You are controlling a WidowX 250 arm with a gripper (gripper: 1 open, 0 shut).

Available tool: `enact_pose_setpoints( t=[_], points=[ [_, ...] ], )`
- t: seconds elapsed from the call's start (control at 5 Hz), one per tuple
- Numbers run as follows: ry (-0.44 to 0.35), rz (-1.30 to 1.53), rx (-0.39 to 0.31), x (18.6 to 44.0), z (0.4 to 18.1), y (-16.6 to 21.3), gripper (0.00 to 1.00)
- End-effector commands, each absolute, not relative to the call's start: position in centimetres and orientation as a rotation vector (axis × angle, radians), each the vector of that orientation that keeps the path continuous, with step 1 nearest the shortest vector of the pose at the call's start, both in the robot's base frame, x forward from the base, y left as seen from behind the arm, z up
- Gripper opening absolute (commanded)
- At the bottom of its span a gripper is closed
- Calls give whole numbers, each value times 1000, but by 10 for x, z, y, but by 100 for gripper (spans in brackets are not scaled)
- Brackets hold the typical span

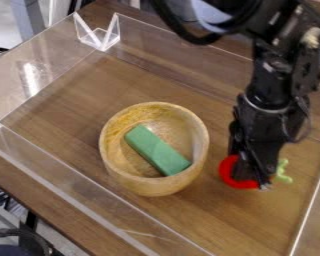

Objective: Move the red fruit to the right

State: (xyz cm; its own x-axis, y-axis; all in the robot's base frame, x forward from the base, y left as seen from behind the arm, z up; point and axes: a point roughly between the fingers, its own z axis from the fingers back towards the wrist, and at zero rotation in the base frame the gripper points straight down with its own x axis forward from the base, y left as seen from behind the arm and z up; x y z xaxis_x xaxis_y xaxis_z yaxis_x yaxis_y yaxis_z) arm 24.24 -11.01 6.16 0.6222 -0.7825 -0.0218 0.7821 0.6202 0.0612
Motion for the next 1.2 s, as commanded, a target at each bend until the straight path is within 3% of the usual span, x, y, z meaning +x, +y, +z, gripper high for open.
enact_pose_setpoints(
  t=[0.0,0.2,0.6,0.8,1.0],
  points=[
    [-109,-832,98,251,85,-123,0],
    [-144,-846,128,254,90,-125,0],
    [-156,-921,74,250,83,-128,0],
    [-158,-985,47,244,85,-133,100],
    [-160,-1049,19,237,87,-137,100]
  ],
)
